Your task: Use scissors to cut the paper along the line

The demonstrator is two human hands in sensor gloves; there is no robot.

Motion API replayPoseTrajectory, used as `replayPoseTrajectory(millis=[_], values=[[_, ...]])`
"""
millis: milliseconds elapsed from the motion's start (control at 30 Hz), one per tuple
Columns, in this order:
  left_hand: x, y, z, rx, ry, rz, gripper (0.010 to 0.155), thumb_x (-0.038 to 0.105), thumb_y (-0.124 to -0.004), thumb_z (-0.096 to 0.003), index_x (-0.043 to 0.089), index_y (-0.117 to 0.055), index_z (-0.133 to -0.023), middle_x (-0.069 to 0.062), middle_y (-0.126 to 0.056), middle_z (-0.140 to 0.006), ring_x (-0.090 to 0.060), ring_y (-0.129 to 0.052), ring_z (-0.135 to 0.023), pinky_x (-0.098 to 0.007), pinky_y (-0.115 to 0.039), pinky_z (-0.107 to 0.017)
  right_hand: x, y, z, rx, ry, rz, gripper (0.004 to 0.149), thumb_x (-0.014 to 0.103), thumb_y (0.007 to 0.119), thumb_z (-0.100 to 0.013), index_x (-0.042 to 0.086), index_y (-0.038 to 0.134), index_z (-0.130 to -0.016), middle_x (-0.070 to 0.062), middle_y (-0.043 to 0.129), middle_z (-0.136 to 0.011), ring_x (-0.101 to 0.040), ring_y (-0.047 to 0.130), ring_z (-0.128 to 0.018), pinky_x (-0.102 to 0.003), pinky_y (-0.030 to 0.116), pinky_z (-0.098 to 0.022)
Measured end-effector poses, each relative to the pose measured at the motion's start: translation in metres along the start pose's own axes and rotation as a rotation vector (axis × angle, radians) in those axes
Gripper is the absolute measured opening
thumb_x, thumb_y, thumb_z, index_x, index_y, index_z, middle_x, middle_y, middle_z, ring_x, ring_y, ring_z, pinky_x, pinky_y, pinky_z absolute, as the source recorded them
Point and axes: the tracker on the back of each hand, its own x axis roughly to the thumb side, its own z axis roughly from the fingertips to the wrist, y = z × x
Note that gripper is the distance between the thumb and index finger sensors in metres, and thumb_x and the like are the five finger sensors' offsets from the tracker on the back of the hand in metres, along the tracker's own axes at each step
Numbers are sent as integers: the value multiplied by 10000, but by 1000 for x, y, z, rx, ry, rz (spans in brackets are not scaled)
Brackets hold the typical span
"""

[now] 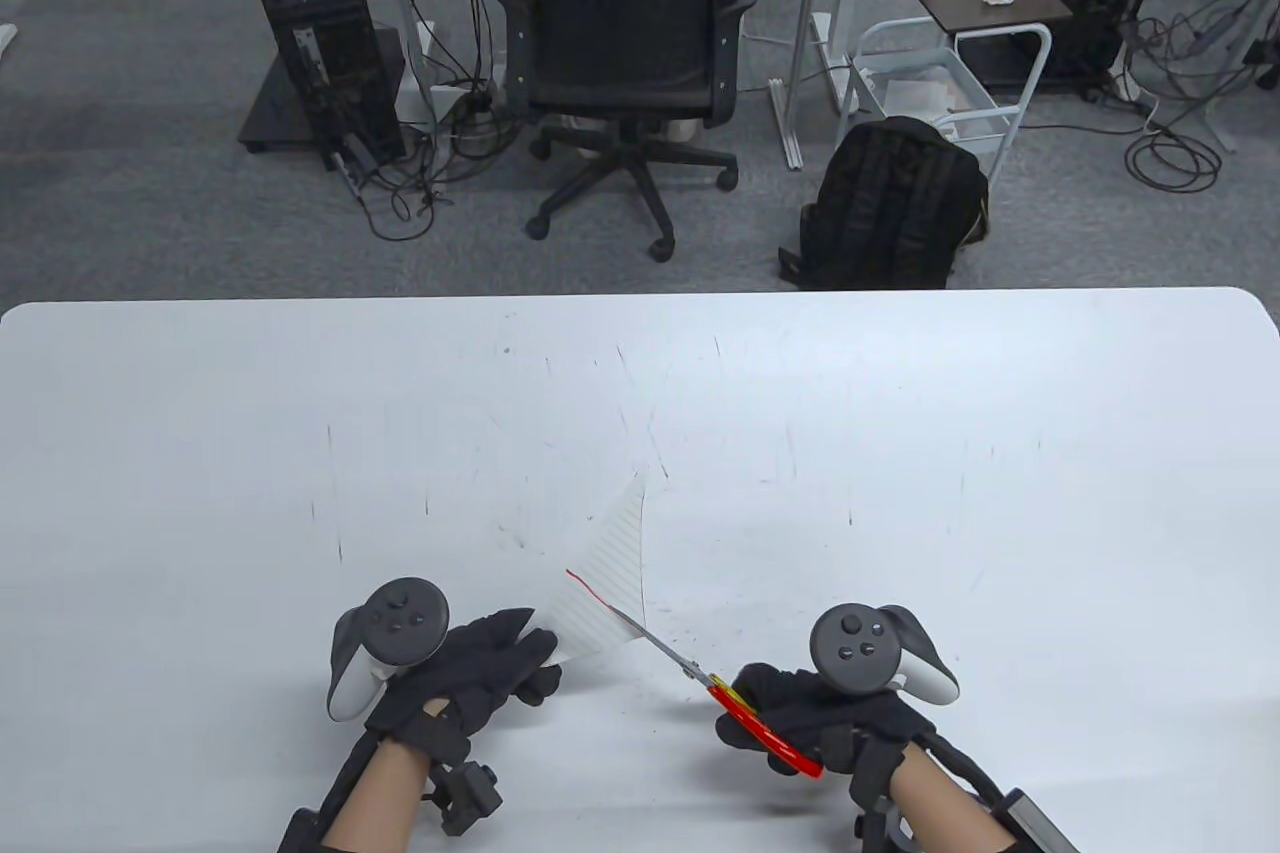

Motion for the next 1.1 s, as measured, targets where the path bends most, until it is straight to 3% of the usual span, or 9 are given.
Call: replayPoseTrajectory(millis=[1100], values=[[-1,0,1,-2,11,22,376,393,-655,-614,186,-760,-909,17,-979,-640,-123,-993,-543,-393,-804,-554,1,-2,1,-84,13,27,668,557,649,-555,-17,589,-891,-151,864,-644,-70,932,-294,-258,723,-225]])
